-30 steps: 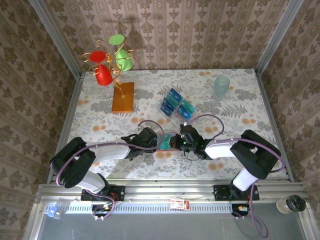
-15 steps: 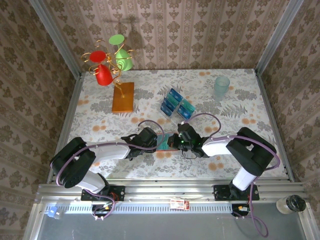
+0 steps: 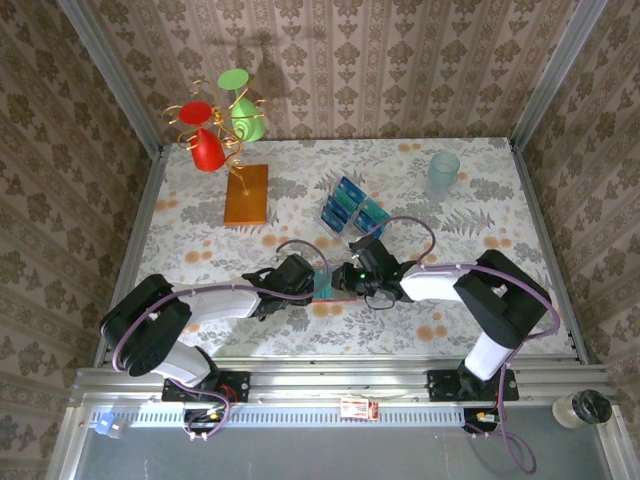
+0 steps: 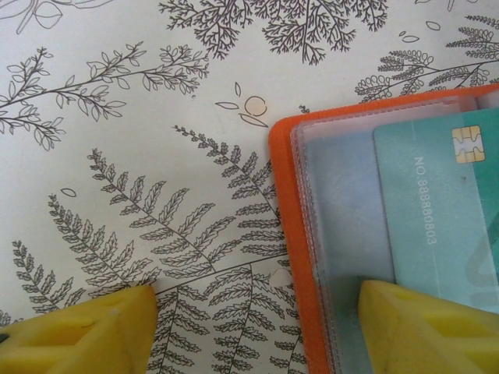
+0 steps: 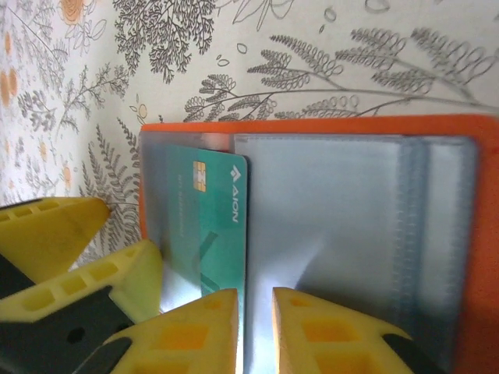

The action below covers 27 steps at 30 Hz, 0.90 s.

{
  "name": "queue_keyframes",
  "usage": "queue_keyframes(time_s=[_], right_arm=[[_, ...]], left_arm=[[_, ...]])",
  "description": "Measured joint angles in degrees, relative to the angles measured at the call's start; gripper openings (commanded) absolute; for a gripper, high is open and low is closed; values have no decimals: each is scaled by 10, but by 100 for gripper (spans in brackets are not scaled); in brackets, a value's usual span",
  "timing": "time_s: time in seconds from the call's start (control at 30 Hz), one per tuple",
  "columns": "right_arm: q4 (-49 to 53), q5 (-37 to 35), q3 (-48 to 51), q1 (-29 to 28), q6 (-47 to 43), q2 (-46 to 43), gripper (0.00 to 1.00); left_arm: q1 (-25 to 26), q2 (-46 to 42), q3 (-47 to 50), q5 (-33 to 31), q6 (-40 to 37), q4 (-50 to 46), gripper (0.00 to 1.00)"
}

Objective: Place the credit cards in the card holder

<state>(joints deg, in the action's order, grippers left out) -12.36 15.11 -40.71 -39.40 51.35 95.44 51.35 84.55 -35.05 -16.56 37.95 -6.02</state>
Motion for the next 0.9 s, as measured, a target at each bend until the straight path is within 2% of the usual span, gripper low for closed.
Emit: queue_keyframes(time_s=[0.2,0.57,0.9], right_arm=[[43,14,-38,8,-25,-1,1],[53,30,-89,-8,-37,67,0],[53,36,-95,-8,-37,78,0]], left_arm=[[0,0,0,0,0,0,70],[-6,-15,0,0,-1,-15,72],[-70,-61,0,3,-17,-28,73]])
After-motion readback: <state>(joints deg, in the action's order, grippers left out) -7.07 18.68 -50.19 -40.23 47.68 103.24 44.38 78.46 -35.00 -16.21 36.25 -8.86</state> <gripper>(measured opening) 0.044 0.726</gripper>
